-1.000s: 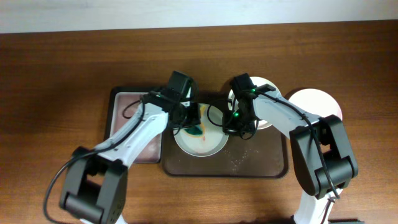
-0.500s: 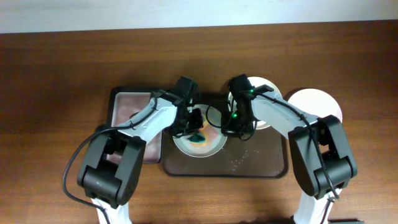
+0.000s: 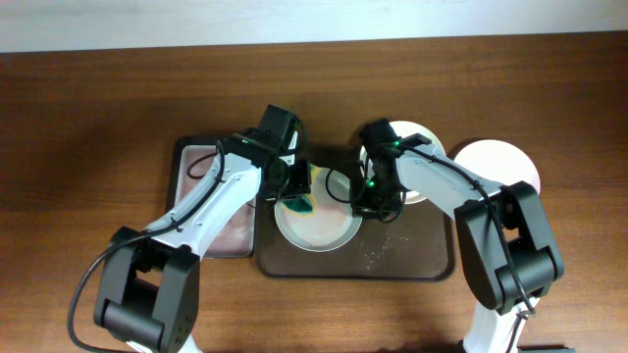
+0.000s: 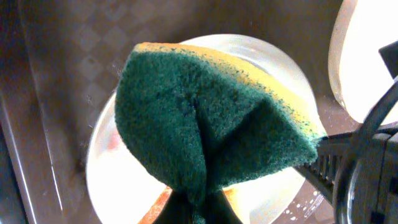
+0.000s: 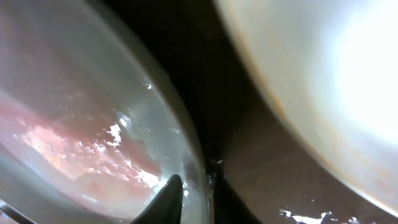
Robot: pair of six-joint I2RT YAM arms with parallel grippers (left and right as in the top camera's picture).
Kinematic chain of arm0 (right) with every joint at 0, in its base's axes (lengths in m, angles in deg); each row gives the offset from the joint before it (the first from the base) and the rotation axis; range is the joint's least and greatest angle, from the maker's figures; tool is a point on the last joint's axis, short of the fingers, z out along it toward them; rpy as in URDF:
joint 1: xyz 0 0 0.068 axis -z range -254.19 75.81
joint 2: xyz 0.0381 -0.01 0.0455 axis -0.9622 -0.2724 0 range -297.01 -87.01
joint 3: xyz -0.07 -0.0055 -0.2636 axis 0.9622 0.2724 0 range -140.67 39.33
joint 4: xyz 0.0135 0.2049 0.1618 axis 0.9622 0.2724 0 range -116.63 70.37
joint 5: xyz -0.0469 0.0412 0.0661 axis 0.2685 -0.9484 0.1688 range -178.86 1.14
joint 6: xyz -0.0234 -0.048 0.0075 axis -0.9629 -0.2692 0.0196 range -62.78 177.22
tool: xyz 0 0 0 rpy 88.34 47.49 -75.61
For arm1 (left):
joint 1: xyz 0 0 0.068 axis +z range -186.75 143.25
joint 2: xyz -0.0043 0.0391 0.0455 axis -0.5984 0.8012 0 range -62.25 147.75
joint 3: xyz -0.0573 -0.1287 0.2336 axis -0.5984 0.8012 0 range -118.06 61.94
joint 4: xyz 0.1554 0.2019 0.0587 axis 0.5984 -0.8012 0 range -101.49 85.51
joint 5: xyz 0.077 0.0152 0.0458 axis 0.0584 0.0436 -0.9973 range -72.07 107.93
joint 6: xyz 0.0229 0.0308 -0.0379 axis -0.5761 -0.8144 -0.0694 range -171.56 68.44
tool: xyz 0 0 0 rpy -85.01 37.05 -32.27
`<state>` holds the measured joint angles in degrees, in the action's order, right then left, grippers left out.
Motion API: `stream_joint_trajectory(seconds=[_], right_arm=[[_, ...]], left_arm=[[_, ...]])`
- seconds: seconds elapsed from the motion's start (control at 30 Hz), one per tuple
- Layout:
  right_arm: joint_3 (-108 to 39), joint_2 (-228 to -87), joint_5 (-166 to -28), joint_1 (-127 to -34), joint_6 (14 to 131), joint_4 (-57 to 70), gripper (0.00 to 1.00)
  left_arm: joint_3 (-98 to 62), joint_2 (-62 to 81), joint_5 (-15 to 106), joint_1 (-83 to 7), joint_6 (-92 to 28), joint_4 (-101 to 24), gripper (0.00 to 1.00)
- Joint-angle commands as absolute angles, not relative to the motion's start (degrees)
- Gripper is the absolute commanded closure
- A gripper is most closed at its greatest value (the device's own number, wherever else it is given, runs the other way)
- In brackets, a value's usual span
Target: Clean dirty plates on tray and stack at the side
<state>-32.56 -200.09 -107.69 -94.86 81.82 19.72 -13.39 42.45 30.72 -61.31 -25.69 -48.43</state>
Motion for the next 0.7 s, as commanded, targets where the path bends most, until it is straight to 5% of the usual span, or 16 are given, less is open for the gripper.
stream_joint_trajectory(seconds=[0.0,0.03,0.23,0.47,0.67], right_arm=[[-32.2,-200.6,-104.7,-94.8,81.4,17.9,0.82],[-32.2,-200.6,-105.1,-94.8,81.4,17.6,0.96],[-32.3,-196.5,-108.4,-94.7,75.4,20.7,0.96],[-32.6,-175.5,-84.0,-94.9,73.9,27.2,0.96],[-32.6,-172.5,-65.4,-101.2,75.9,30.6,0.96]], left_arm=[[-14.0,42.5,22.6,-61.0,-26.8,-51.1,1.0],[-14.0,41.9,19.8,-60.5,-26.8,-52.1,1.0],[-14.0,36.1,18.5,-50.1,-29.1,-57.2,1.0],[-13.9,36.3,18.5,-42.9,-39.4,-58.8,1.0],[-13.8,36.3,18.5,-42.5,-39.7,-58.6,1.0]])
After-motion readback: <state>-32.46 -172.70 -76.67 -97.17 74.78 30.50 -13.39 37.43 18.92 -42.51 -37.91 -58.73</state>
